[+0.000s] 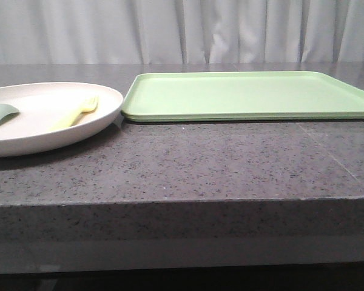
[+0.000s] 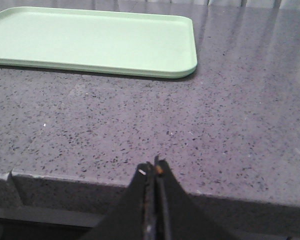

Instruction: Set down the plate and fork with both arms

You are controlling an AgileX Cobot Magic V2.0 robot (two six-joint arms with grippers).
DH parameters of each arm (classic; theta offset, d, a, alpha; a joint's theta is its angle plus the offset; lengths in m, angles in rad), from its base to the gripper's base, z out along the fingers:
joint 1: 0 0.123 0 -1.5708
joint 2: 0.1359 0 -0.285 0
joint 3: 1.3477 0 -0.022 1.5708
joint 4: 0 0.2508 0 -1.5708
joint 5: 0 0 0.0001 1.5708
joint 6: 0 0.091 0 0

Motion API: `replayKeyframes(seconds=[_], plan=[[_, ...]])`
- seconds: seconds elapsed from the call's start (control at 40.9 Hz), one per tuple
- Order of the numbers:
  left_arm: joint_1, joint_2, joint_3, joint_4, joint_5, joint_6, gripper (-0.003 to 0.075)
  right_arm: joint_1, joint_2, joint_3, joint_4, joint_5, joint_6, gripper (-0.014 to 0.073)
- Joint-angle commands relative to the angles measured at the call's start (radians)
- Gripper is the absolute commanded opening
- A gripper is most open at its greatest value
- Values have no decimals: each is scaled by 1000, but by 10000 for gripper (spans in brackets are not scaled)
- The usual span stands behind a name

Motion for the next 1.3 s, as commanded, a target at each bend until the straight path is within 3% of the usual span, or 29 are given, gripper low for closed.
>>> replayKeyframes(seconds=[0.0, 0.318, 0.636, 0.807, 0.929, 1.271], plan=[[1, -20, 2, -6, -86, 0, -18, 1, -17, -4, 3, -102, -7, -67], [1, -20, 2, 0, -175, 0, -18, 1, -17, -4, 4, -137, -7, -67], [1, -20, -26, 0, -467, 0, -18, 1, -17, -87, 4, -172, -7, -67], [1, -9, -164, 0, -375, 0, -18, 1, -11, -245, 4, -159, -7, -67], [1, 56, -273, 98, -270, 0, -18, 1, 54, -365, 4, -103, -7, -58], [1, 421, -551, 105, 8, 0, -18, 1, 528, -668, 118, 27, -6, -58]])
